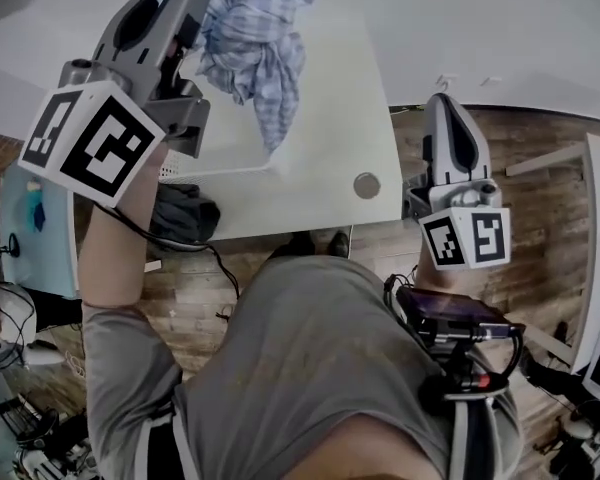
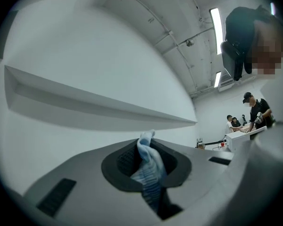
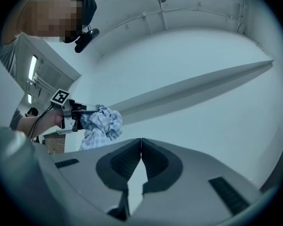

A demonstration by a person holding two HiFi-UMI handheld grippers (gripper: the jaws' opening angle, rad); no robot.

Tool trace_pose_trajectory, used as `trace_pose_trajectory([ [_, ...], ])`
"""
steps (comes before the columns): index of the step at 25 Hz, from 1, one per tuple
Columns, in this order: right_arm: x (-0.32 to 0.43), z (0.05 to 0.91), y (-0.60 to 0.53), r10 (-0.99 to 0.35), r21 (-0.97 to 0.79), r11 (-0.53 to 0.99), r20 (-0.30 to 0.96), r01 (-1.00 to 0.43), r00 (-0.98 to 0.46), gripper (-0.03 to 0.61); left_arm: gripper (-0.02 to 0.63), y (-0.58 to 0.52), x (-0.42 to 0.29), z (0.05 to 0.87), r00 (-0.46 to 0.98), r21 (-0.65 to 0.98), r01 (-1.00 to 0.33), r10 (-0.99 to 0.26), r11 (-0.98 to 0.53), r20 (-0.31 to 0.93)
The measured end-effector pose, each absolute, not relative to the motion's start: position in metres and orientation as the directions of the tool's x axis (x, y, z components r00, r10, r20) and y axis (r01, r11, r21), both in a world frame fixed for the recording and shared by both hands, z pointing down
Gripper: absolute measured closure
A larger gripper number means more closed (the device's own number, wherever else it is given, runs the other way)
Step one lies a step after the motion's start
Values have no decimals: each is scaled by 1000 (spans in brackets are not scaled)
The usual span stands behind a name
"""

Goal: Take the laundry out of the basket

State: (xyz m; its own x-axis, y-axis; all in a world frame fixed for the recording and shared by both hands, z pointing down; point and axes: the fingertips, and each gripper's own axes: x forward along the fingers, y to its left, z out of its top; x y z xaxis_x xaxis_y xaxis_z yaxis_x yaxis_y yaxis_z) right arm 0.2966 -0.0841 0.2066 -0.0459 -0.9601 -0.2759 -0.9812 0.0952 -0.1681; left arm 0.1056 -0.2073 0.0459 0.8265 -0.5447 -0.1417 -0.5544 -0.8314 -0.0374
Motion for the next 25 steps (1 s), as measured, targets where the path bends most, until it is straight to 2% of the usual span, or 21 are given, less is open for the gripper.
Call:
trace_pose_trajectory([
  [14, 333, 206, -20, -952, -156, -111, -266, -981, 150, 571, 577, -178, 162, 18, 899, -23, -390, -375, -921, -224],
  [25, 351, 224, -5, -951, -144, -191, -217, -971, 219, 571, 577, -184, 188, 97, 901, 33, -397, -397, -917, -178],
])
